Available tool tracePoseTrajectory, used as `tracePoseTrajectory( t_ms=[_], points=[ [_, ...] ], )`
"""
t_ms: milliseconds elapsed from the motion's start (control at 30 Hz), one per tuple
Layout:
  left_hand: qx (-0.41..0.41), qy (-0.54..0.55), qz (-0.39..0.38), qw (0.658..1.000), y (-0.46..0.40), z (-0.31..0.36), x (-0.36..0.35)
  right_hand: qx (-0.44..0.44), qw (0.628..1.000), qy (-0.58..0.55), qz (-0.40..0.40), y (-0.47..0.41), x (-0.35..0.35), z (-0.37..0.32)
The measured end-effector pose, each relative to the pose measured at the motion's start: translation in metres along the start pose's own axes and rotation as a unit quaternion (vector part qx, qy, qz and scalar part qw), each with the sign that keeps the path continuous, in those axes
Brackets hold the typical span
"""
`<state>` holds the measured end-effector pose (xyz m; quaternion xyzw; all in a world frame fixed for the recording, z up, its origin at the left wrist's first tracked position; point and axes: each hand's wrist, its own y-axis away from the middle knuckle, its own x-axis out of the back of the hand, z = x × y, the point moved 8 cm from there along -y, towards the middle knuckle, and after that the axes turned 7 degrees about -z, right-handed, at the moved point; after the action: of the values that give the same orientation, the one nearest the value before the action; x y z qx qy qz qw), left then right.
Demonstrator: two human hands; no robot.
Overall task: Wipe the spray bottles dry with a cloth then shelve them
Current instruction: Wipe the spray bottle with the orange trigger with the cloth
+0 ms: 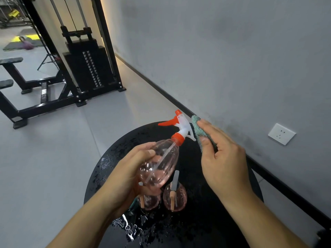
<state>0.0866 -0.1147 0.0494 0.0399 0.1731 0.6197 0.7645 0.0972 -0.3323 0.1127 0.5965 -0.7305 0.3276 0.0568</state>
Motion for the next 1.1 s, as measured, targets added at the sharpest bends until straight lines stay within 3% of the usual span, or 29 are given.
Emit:
tracePoseTrajectory(
  t_ms=[200,400,567,733,900,1100],
  points=[
    [0.011,-0.008,-0.033,0.999,0.001,-0.002,-0.016,-0.001,0.994,0.090,-0.063,0.001,-0.016,0.007],
    [0.020,-0.028,-0.017,0.999,0.003,-0.005,-0.004,0.016,0.981,0.125,-0.148,0.010,-0.039,0.003],
    [0.028,-0.032,-0.022,0.999,0.003,-0.004,-0.006,-0.003,0.983,0.129,-0.128,0.006,-0.033,0.008],
    [0.033,-0.025,-0.011,0.999,0.007,-0.006,0.000,0.023,0.976,0.129,-0.171,0.020,-0.049,0.002],
    [0.033,-0.006,-0.008,0.999,0.006,-0.006,0.000,0.002,0.986,0.115,-0.120,0.009,-0.035,0.008],
    [0.043,-0.014,-0.010,0.999,0.009,-0.008,-0.002,0.021,0.980,0.119,-0.158,0.017,-0.049,0.004]
  ],
)
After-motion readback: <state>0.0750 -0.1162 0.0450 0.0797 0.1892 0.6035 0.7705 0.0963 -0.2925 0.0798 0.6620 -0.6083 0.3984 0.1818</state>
